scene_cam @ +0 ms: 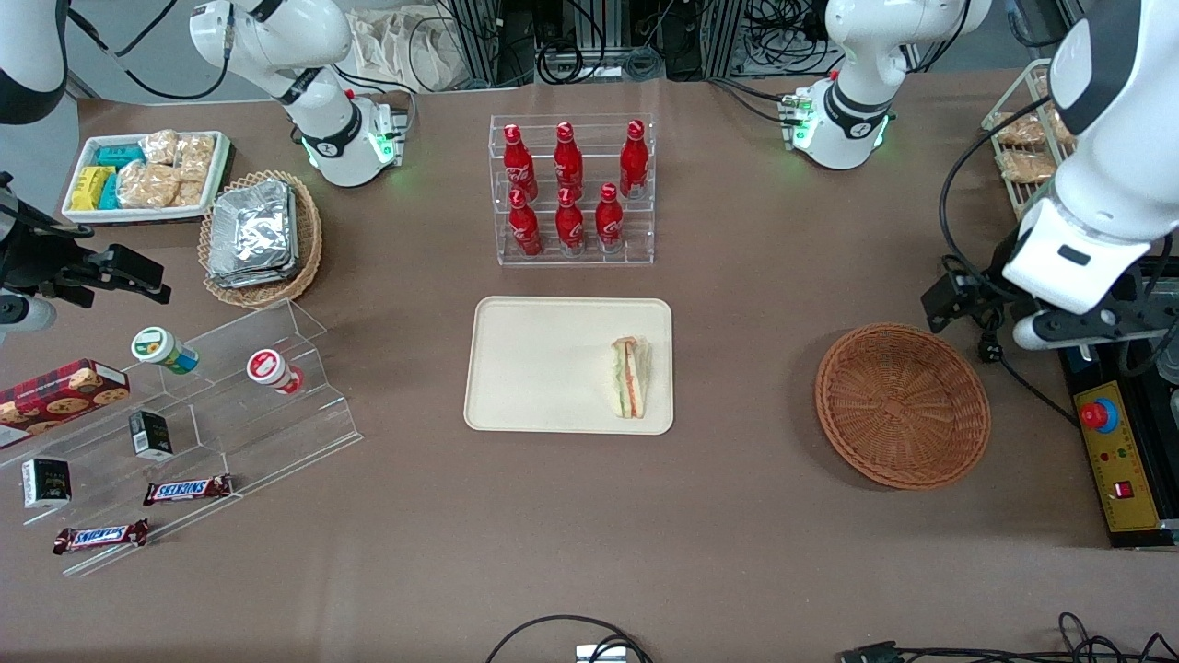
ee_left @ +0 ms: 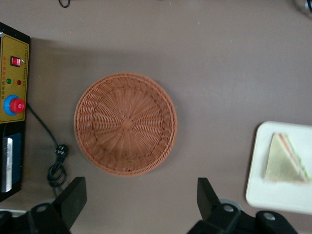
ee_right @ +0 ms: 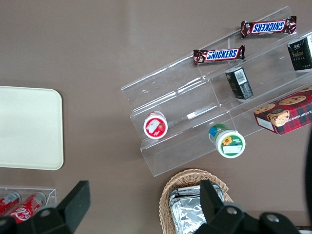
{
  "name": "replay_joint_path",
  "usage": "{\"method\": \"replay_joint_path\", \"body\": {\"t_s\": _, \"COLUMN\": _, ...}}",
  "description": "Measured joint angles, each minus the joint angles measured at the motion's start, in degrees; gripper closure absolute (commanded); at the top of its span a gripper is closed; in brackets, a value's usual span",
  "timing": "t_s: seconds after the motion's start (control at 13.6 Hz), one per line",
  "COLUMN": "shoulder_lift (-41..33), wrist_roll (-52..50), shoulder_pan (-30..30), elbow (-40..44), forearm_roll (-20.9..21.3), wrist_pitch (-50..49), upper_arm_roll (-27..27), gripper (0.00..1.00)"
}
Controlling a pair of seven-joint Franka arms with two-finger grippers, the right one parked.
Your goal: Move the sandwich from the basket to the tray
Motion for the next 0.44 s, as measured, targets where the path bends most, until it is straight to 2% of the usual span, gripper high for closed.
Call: {"method": "replay_joint_path", "body": {"t_s": 0.44, "shoulder_lift": -1.08, "wrist_roll": 5.3, "shoulder_pan": -0.73, "elbow": -0.07, "forearm_roll": -2.2, "wrist_pitch": -1.9, "upper_arm_roll": 2.81, "gripper": 0.0}}
